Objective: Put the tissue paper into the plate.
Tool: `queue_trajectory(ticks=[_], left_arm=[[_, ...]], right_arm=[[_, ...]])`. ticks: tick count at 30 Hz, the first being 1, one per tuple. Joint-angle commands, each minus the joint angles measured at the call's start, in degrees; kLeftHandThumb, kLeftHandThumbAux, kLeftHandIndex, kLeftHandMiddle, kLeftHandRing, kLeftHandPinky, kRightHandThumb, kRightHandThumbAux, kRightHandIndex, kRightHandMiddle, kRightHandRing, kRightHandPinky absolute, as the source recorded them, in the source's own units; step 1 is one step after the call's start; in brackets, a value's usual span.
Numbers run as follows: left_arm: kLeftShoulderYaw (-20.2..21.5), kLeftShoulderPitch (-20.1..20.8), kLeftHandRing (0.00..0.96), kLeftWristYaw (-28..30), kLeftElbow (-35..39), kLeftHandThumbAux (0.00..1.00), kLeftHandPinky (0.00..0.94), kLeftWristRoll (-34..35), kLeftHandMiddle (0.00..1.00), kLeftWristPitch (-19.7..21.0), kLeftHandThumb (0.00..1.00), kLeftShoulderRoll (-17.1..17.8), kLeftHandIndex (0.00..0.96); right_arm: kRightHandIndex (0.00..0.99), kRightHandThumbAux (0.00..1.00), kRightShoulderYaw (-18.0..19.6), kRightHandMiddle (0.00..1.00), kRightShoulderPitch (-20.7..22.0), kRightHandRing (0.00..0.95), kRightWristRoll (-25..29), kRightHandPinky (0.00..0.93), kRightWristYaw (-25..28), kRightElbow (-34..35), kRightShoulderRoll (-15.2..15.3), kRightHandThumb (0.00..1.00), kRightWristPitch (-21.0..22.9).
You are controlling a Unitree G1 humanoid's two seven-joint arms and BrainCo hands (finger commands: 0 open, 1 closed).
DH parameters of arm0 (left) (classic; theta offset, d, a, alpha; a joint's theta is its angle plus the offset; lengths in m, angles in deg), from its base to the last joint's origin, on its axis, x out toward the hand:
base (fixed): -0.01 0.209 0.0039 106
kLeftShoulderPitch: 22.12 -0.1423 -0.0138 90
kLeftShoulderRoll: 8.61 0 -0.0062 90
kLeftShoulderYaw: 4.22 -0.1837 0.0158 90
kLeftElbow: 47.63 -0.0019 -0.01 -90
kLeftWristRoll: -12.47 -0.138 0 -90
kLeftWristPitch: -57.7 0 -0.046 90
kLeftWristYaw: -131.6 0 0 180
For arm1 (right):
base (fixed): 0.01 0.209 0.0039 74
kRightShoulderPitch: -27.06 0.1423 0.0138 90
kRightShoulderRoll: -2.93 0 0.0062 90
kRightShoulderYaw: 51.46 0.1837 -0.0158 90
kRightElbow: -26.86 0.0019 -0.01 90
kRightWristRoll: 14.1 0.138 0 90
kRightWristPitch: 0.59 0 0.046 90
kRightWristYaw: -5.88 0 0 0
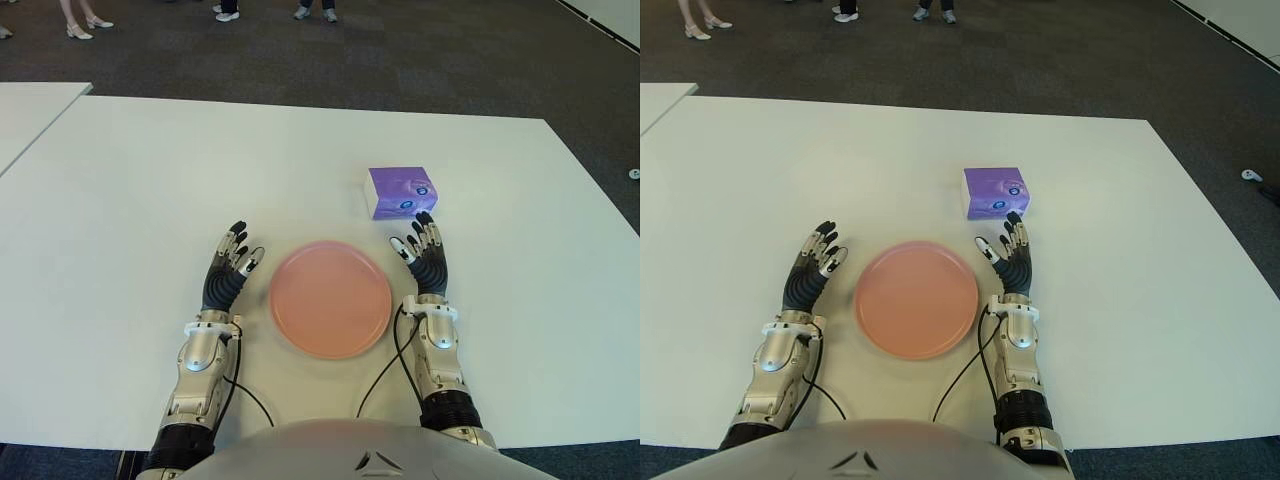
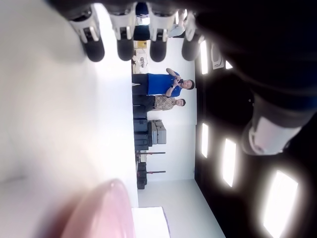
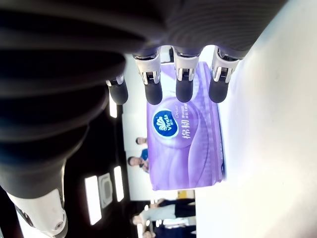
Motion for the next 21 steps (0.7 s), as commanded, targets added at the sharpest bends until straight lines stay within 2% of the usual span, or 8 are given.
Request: queue_trajectory(ticks=[1,21], left_arm=[[-0.19,-1.75,0.000,0.07,-0.56,0.540,0.000,0.02,0.000,2.19,0.000,-0.79,0.000],[0.13,-1.07,0.000,-1.99,-2.28,0.554,0.000,-3.27,0.000,0.26,0.005,-1.40,0.000]], right_arm=[[0.006,0.704,0.06,0.034,-3.55,0.010,0.11,0.029,0.05,-3.34,-0.45,0.118,2.82],[0.009,0.702,0.15,0.031,-3.45,0.009,0.20,0.030,-0.10,-3.59,-0.65,0.122,2.81]])
